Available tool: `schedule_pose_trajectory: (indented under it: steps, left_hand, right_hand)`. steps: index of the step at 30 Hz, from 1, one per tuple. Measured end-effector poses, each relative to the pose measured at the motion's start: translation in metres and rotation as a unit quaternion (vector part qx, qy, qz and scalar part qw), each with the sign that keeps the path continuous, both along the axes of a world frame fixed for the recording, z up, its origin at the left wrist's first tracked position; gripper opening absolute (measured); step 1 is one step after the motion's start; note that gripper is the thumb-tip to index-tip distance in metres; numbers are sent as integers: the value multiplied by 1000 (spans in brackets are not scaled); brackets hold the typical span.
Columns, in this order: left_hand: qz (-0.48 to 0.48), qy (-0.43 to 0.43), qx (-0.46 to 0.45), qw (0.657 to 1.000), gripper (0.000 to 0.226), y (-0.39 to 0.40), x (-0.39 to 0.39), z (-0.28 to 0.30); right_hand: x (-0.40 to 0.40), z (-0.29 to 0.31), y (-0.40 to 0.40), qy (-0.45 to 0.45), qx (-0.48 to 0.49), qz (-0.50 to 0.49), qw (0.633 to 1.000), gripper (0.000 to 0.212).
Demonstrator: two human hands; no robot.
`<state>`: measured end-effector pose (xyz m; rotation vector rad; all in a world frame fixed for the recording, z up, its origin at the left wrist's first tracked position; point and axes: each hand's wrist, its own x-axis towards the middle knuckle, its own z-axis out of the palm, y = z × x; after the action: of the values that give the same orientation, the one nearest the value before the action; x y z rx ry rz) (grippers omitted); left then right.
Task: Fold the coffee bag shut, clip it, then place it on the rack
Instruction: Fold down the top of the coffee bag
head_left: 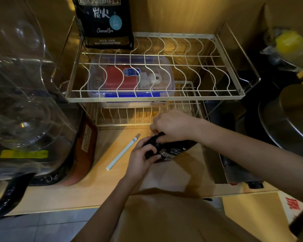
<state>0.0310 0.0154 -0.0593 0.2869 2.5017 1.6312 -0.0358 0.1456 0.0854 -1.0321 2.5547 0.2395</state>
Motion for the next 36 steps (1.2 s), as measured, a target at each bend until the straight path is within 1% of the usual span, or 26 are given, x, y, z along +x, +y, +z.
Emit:
schedule_pose_trajectory:
  steps: [2, 4, 7, 10, 13, 16, 18, 20, 22, 24, 25, 27, 29, 31, 33, 36]
  left_hand:
    - [5, -4, 10, 1000, 13, 0, -1, 0]
    - [5, -6, 16, 1000, 13, -2, -2, -2]
    - [-1, -12, 17, 1000, 14, -5, -3, -4]
    - [-6, 2, 20, 1000, 19, -10, -5, -5]
    - [-3, 4, 17, 1000, 18, -9, -4, -7]
    - [6, 3, 14, 1000, 12, -10, -1, -12]
    - [5, -8, 8, 1000, 13, -14, 0, -14]
    - [-3, -30, -5, 1000, 17, -17, 0, -15]
    - [-9, -48, -22, 999, 27, -18, -2, -12]
    - [-17, -73, -26, 997, 48, -17, -7, -3]
    - [-29, -87, -20, 996, 58, -15, -9, 3]
    - [-71, -88, -2, 994, 72, -8, -15, 12]
    - [-89, -82, 9, 993, 73, -1, -17, 15]
    - [-65, -97, 15, 993, 68, 1, -17, 14]
    - [-33, -116, 28, 992, 65, 1, -15, 11]
    - [-8, -114, 34, 993, 58, 0, -15, 9]
  right_hand:
    - [10, 5, 6, 17, 46, 38, 998, 23]
    - [15, 6, 13, 10, 73, 36, 997, 17]
    - [14, 7, 21, -27, 64, 20, 997, 17]
    - [13, 8, 23, -14, 51, 59, 997, 19]
    - [14, 11, 19, -1, 56, 91, 994, 18]
    - [9, 13, 10, -15, 66, 69, 995, 16]
    - [6, 11, 3, -33, 72, 52, 996, 16]
    - [5, 8, -4, -50, 80, 39, 995, 17]
    - [4, 8, -11, -68, 77, 26, 994, 20]
    - [2, 11, -14, -85, 57, 16, 995, 21]
    - [0, 13, -16, -94, 42, 9, 995, 23]
    - [-3, 13, -18, -109, 11, -7, 994, 27]
    - [-5, 9, -22, -113, -20, -23, 993, 30]
    - [-7, 5, -21, -100, -60, -52, 992, 31]
    - [-11, 5, -15, -87, -109, -95, 986, 26]
    - [-15, 3, -5, -87, -169, -141, 972, 21]
